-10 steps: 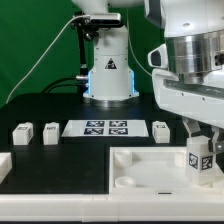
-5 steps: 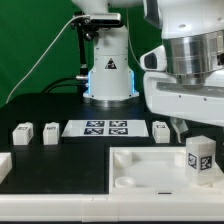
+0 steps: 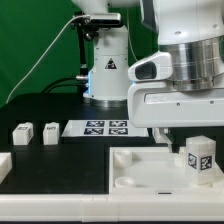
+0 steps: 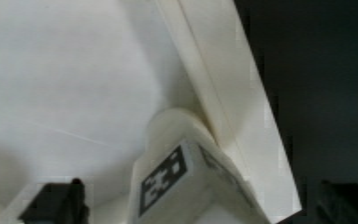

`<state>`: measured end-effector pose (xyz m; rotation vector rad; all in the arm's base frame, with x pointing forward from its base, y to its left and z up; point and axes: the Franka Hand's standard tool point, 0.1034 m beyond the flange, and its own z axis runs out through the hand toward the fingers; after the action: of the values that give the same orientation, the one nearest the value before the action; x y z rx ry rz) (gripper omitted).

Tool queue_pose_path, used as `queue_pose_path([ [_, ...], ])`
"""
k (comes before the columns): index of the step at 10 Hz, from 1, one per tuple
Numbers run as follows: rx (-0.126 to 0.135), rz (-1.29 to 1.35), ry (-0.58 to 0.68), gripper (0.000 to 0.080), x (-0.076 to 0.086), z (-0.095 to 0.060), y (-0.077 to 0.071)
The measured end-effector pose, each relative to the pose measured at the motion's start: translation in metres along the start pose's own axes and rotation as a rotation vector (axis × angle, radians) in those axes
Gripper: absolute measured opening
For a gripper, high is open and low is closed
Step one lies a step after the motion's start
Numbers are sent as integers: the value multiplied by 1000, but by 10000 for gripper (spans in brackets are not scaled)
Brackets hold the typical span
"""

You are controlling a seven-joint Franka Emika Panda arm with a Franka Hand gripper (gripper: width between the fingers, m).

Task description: Assemble one leg

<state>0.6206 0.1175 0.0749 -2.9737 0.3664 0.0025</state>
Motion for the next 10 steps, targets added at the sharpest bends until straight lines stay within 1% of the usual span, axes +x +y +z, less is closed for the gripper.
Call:
queue_pose_path([
  [1, -20, -143, 4, 649, 1, -1, -1],
  [2, -51, -264, 13, 649, 3, -3, -3],
  [3, -73, -379, 21, 649, 3, -3, -5],
  [4, -75, -479, 29, 649, 3, -2, -4],
  [5, -76, -503, 28, 649, 3, -2, -3],
  [6, -76, -495, 28, 619, 3, -2, -3],
  [7, -76, -495, 28, 619, 3, -2, -3],
  [8, -76, -495, 28, 473, 3, -2, -3],
  [9, -76, -495, 28, 302, 3, -2, -3],
  [10, -77, -474, 29, 302, 4, -2, -1],
])
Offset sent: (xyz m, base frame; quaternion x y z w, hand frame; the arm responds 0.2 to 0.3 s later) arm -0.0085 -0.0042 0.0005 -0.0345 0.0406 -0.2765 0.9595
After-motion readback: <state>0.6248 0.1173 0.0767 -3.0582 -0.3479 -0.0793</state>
